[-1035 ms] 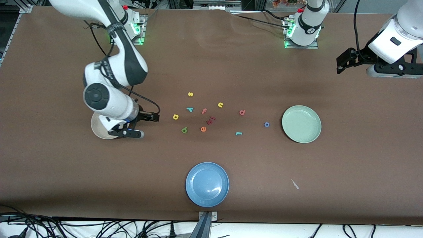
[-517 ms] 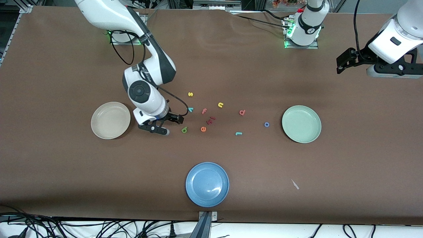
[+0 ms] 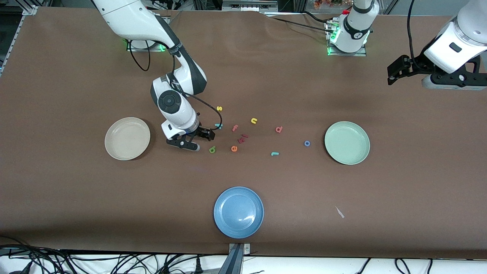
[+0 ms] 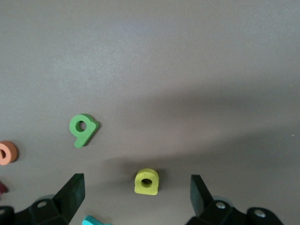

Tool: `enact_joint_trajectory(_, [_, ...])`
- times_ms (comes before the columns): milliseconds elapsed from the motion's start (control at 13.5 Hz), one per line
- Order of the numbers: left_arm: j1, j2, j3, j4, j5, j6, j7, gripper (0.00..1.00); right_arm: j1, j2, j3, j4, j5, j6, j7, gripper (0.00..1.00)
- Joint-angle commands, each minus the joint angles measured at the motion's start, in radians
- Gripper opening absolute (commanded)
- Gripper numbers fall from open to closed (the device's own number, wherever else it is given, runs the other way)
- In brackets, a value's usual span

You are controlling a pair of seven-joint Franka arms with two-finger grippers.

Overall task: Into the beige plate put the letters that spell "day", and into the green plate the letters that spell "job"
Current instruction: 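Move the right gripper over the yellow foam letter, then lower the right gripper and grasp the yellow letter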

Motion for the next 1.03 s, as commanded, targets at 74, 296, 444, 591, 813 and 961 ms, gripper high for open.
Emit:
enact_joint_trajectory(74, [-0.004,0.014,-0.001,0.031,0.025,-0.020,0.012,1.00,0.016,0.021,-0.009,-0.009,-0.014,0.016,0.000,0.98])
enact_joint_trajectory(296, [0.005,0.014,0.000,0.029,0.023,-0.022,0.023,1.00,0.028,0.033,-0.009,-0.006,-0.016,0.016,-0.020,0.96])
enact_joint_trajectory(444, [0.001,0.014,0.000,0.029,0.023,-0.022,0.016,1.00,0.031,0.036,-0.009,-0.009,-0.014,0.016,-0.017,0.92])
enact_joint_trajectory(591, [0.000,0.014,0.000,0.029,0.023,-0.022,0.020,1.00,0.031,0.044,-0.009,-0.009,-0.016,0.016,-0.017,0.87])
enact_joint_trajectory(813, [0.000,0.014,0.000,0.029,0.023,-0.022,0.020,1.00,0.031,0.044,-0.009,-0.014,-0.016,0.013,-0.029,0.79])
enact_joint_trajectory(961, [0.000,0.014,0.000,0.029,0.023,-0.022,0.018,1.00,0.031,0.044,-0.009,-0.014,-0.016,0.001,-0.031,0.75])
